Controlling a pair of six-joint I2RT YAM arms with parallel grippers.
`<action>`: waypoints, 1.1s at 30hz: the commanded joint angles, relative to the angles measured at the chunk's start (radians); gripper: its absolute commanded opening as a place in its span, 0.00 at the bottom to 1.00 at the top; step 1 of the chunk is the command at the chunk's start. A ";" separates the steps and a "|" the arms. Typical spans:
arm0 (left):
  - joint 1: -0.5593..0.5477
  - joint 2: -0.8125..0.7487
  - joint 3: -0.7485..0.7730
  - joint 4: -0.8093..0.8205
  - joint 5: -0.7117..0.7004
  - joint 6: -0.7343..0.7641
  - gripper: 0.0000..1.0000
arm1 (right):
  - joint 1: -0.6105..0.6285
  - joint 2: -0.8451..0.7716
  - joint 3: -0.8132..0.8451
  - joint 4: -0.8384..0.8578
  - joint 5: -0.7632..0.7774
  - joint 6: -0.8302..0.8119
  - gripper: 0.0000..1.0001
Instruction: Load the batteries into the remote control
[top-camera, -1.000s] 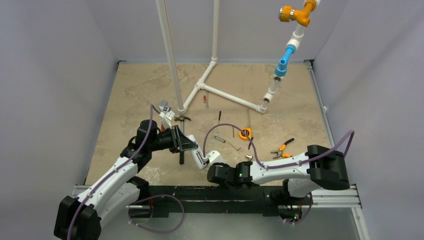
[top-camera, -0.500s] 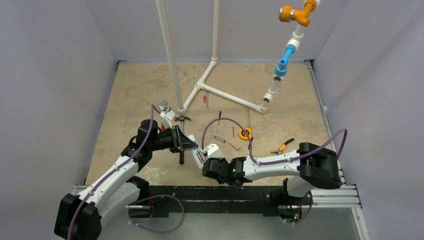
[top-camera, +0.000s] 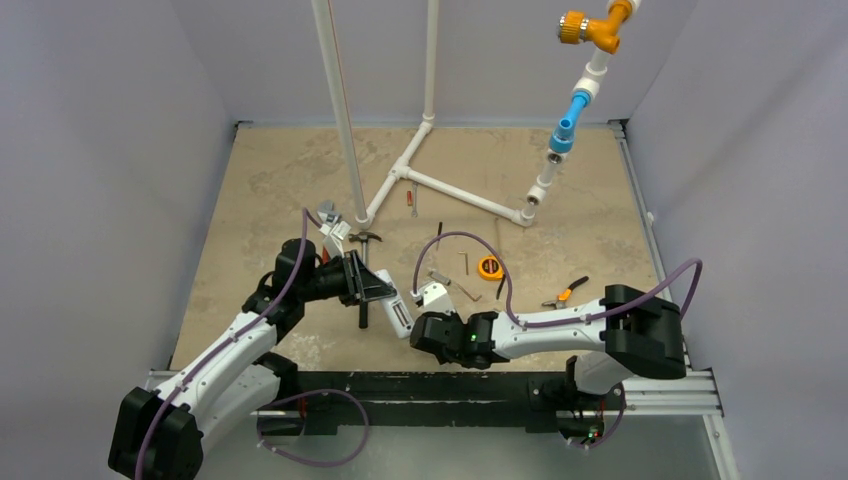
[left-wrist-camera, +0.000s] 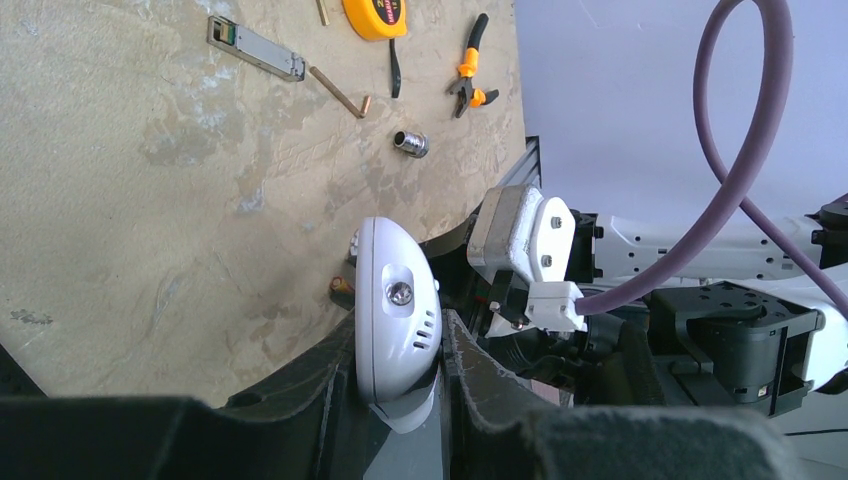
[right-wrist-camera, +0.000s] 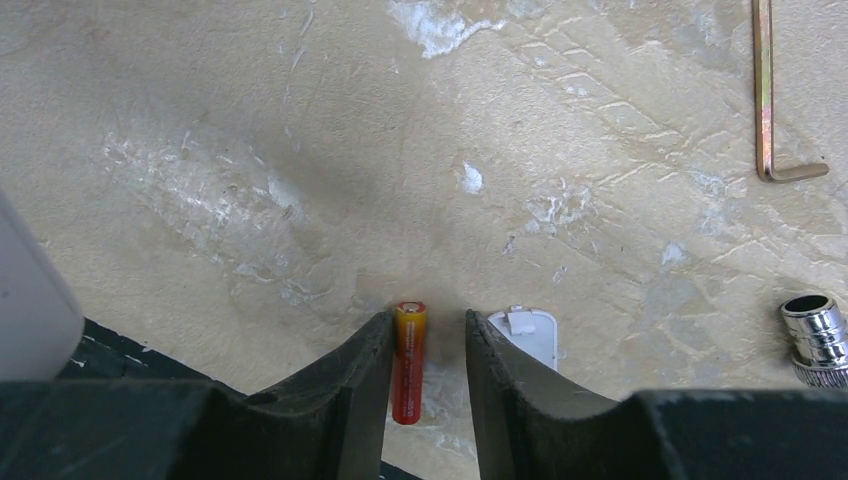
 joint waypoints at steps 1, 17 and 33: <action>0.005 -0.014 0.002 0.045 0.017 -0.004 0.00 | 0.005 0.029 -0.033 -0.101 -0.031 0.013 0.34; 0.004 -0.008 -0.002 0.049 0.015 -0.008 0.00 | 0.079 0.022 -0.029 -0.173 -0.052 0.085 0.21; 0.005 -0.024 -0.007 0.127 0.052 0.003 0.00 | 0.082 -0.300 0.008 -0.240 0.084 0.036 0.00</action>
